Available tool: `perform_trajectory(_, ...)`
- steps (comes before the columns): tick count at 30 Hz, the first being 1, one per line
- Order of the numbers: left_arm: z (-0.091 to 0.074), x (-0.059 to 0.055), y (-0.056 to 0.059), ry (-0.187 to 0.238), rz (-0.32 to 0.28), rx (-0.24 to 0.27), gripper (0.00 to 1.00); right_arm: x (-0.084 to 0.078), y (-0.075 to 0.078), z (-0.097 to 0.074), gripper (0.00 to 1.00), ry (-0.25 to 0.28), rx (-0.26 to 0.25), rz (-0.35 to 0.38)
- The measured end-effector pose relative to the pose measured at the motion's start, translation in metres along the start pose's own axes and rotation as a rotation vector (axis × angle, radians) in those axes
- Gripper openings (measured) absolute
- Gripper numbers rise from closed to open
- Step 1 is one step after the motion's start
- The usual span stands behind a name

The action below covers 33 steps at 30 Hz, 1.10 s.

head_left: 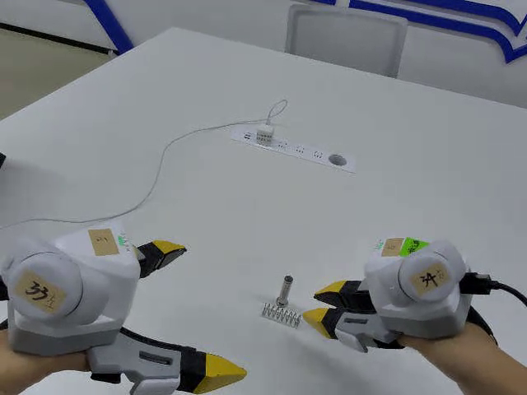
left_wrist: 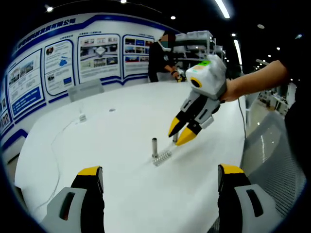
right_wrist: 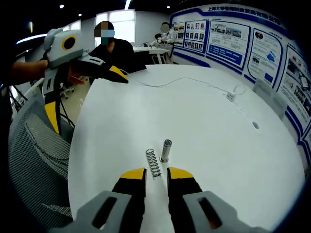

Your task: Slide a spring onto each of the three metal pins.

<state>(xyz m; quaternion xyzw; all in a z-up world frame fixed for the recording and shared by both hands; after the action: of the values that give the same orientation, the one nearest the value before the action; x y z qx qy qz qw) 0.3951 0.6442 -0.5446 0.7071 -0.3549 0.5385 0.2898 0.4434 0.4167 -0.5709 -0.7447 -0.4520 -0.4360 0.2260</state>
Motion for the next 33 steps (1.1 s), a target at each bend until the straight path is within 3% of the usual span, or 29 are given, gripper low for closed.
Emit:
perform_trajectory(13,0.001,-0.003,-0.001,-0.012,-0.01,0.007,1.0,-0.005,-0.001,0.016,0.18,-0.028,0.028,0.014)
perform_trajectory(20,0.0,-0.005,0.0,-0.02,-0.019,0.005,1.0,-0.012,-0.001,0.026,0.18,-0.059,0.013,-0.019)
perform_trajectory(33,-0.001,-0.01,-0.001,-0.045,-0.016,0.008,1.0,-0.02,-0.001,0.039,0.17,-0.093,0.048,0.009)
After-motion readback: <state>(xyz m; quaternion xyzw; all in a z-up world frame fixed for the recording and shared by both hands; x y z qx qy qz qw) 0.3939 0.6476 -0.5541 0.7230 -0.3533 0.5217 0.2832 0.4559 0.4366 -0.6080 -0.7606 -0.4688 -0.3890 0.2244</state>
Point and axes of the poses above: the centre of the closed fingertips' face, and the gripper's own axes: z roughly forward along the fingers, y roughly to its right, x roughly out of its top, the point moved 10 cm from there along -z, roughly backward along the fingers, and after that the axes turned 13 degrees about y, right-handed, at the moved point
